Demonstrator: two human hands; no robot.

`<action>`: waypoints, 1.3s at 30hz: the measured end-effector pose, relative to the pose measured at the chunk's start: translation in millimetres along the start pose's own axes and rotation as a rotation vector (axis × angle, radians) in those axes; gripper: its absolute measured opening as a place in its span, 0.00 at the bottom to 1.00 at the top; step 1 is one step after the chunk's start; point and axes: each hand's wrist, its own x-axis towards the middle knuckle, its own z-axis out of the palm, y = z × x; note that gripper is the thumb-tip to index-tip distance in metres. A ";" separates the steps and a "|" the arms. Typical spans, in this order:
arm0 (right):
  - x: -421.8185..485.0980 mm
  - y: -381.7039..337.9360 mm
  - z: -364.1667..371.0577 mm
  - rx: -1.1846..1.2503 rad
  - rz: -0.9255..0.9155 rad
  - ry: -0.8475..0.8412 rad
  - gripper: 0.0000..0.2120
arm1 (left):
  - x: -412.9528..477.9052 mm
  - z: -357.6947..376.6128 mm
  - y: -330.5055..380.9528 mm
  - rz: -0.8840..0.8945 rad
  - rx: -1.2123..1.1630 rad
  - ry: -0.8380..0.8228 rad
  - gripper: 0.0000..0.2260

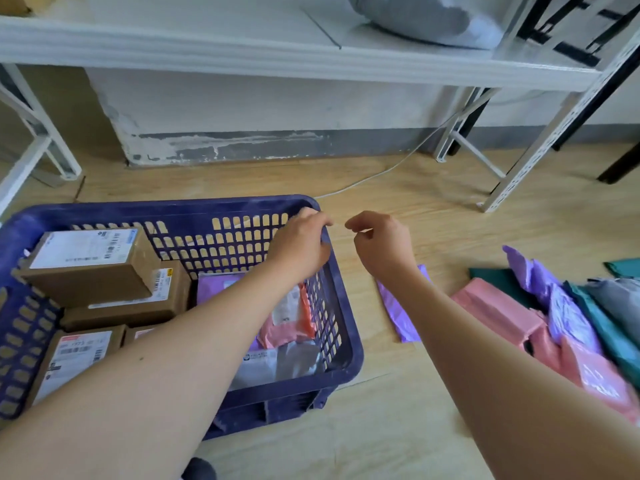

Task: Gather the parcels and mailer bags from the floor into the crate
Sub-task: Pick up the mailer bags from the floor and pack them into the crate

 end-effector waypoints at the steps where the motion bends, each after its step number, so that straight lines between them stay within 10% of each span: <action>1: 0.3 6.2 -3.9 0.003 0.013 0.009 0.19 | 3.7 4.5 8.7 0.012 -0.020 0.001 0.18; 19: -65.1 209.9 -82.0 -0.058 0.462 0.135 0.13 | 22.0 159.3 127.8 0.169 -0.109 -0.258 0.19; 39: -178.2 391.5 -37.2 0.165 1.225 0.021 0.40 | -31.9 301.7 156.3 0.056 -0.128 -0.680 0.24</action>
